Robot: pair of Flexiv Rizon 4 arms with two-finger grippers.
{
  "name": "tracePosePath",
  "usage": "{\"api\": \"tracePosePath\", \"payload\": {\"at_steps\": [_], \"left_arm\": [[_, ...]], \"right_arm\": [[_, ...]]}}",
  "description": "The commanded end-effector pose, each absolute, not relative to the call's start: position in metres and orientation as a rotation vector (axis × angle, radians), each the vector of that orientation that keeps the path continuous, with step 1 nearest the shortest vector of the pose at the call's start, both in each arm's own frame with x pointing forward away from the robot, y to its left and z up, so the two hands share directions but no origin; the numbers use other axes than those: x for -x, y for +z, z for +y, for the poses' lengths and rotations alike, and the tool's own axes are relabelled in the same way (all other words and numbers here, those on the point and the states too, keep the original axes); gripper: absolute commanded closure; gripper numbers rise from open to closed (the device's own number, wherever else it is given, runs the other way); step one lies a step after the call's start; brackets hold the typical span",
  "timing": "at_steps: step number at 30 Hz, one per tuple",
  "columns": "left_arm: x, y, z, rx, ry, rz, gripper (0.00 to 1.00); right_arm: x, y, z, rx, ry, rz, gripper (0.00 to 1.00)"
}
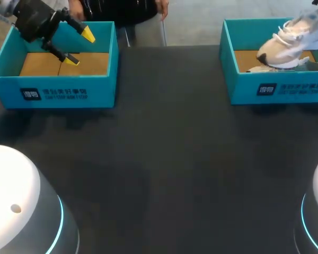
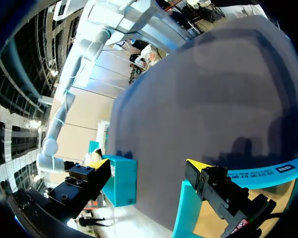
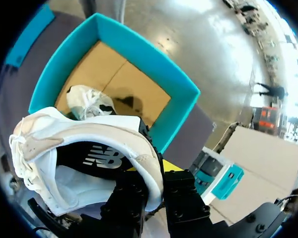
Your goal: Take the shoe out of the shoebox, open the shoe tongue, remove and reinsert the insole, then place the shoe into the shoebox
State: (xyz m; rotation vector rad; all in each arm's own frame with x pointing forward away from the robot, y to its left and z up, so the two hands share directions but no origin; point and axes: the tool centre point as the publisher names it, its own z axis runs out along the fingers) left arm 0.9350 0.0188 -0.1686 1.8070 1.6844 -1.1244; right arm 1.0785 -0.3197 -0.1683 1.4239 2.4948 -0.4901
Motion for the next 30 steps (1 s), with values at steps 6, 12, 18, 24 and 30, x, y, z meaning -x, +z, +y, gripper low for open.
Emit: {"api": "tracePosePath", "payload": {"at_steps": [6,12,18,24,30], "left_arm": [[-0.9350,-0.1689,0.0190,-1.809,-1.123,1.684,0.00],[-0.9350,-0.1689,0.0190,-1.809,-1.123,1.684,0.00],[-0.9350,-0.1689,0.0190,-1.809,-1.123,1.684,0.00],[-0.9350,-0.1689,0.0190,-1.809,-1.123,1.684,0.00],[-0.9350,-0.1689,0.0190,-1.809,-1.123,1.684,0.00]], "right_arm": [[-1.0842,-0.1626,-0.3240,-1.792,-0.502,2.230,1.00],[-1.0840,-0.1598,-0.3272,-1.852,-0.454,2.101,1.00],[-1.0818,-0.1597,-0.3300,-1.897,-0.432,2.058,1.00],[-1.0830,-0.1631,-0.3302,-1.926,-0.460,2.043,1.00],[-1.0833,-0.1638,-0.3299,-1.905,-0.456,2.047,1.00]]}}
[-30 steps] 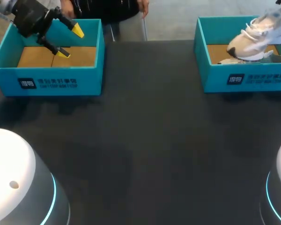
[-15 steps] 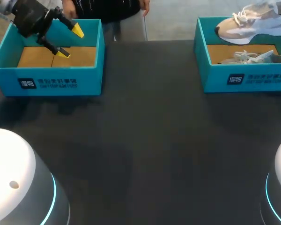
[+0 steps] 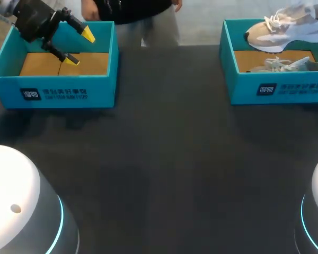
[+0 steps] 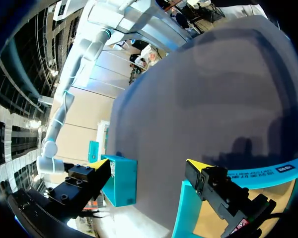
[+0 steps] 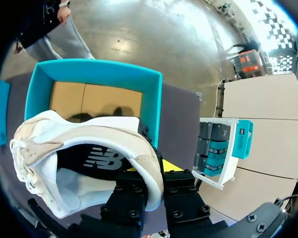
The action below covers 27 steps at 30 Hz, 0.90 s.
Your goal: Take the shoe out of the shoebox, open the shoe tongue, remove and reinsert the insole, then place the shoe into the shoebox
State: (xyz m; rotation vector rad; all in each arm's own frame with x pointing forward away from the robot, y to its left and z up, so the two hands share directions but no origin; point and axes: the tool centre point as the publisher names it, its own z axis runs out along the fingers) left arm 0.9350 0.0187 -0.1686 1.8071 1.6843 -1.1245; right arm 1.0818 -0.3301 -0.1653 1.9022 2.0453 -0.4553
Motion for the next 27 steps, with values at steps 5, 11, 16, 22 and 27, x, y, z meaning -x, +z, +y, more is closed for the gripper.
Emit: {"api": "tracePosePath", "payload": {"at_steps": [5,11,16,22,27], "left_arm": [[-0.935,-0.169,0.019,-1.809,-1.123,1.684,0.00],[-0.935,-0.169,0.019,-1.809,-1.123,1.684,0.00],[-0.935,-0.169,0.019,-1.809,-1.123,1.684,0.00],[-0.935,-0.169,0.019,-1.809,-1.123,1.684,0.00],[-0.935,-0.169,0.019,-1.809,-1.123,1.684,0.00]], "right_arm": [[-1.083,-0.164,-0.330,-1.905,-0.456,2.047,1.00],[-1.083,-0.164,-0.330,-1.905,-0.456,2.047,1.00],[-1.083,-0.164,-0.330,-1.905,-0.456,2.047,1.00],[-1.095,-0.166,-0.329,-1.920,-0.434,2.017,1.00],[-1.109,-0.169,-0.327,-1.925,-0.396,1.997,1.00]]}}
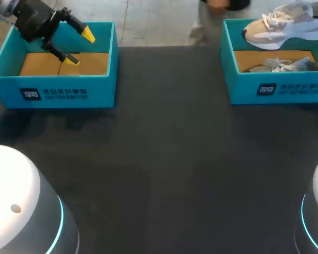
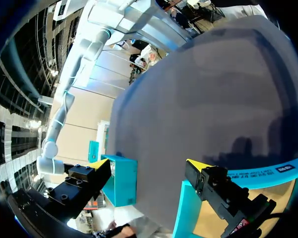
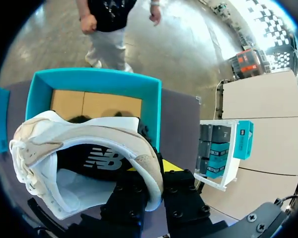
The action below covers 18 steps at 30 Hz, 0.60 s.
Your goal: Take the shoe out of the shoebox, open the shoe tongue, remove and reinsert the insole, then place the shoe into the shoebox
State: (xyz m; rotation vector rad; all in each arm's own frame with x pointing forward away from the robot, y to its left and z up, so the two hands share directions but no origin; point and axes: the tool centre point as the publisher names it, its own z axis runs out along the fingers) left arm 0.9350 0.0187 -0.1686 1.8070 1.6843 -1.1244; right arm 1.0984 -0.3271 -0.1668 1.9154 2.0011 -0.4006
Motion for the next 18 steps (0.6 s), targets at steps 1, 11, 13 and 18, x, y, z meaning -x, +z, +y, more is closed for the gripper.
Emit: {"api": "tracePosePath", "payload": {"at_steps": [1,11,13,18], "left_arm": [[-0.935,-0.169,0.019,-1.809,-1.123,1.684,0.00],[-0.935,-0.169,0.019,-1.809,-1.123,1.684,0.00],[-0.935,-0.169,0.019,-1.809,-1.123,1.684,0.00],[-0.935,-0.169,0.019,-1.809,-1.123,1.684,0.00]], "right_arm": [[-1.111,-0.170,-0.327,-1.925,-0.394,1.997,1.00],[-1.121,-0.172,-0.329,-1.913,-0.361,2.010,1.00],[-1.121,-0.173,-0.330,-1.908,-0.330,2.026,1.00],[-1.121,-0.172,-0.334,-1.913,-0.333,2.026,1.00]]}}
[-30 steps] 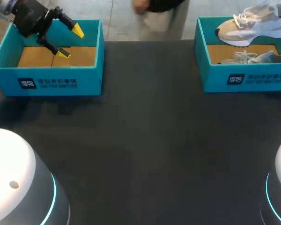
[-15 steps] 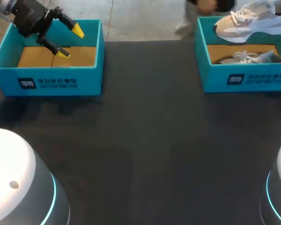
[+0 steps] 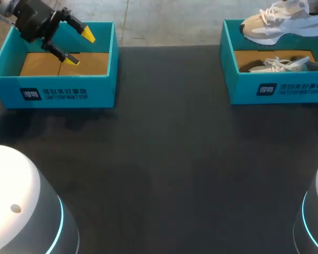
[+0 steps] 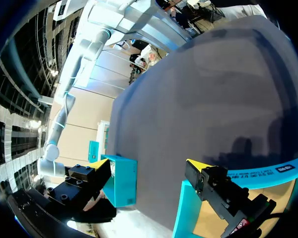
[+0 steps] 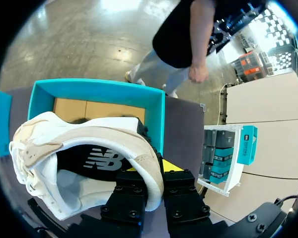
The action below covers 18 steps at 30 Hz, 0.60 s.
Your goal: Take the shoe out of the shoebox, open the shoe tongue, remove and reinsert the insole, then place the shoe into the shoebox
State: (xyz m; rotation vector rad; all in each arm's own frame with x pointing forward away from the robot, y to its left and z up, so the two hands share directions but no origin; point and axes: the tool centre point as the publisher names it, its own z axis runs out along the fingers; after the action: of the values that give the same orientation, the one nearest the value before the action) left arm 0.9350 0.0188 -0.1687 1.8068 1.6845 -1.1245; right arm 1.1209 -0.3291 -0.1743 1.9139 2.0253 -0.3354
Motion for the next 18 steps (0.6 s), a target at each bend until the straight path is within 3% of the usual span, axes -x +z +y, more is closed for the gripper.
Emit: {"api": "tracePosePath", "payload": {"at_steps": [1,4,18], "left_arm": [[-0.935,-0.169,0.019,-1.809,-1.123,1.684,0.00],[-0.935,-0.169,0.019,-1.809,-1.123,1.684,0.00],[-0.955,-0.138,-0.006,-0.772,-1.005,2.444,0.00]], "right_arm": [[-1.121,-0.171,-0.335,-1.914,-0.335,2.023,1.00],[-1.121,-0.169,-0.336,-1.920,-0.342,2.010,1.00],[-1.125,-0.173,-0.331,-1.925,-0.356,2.014,1.00]]}}
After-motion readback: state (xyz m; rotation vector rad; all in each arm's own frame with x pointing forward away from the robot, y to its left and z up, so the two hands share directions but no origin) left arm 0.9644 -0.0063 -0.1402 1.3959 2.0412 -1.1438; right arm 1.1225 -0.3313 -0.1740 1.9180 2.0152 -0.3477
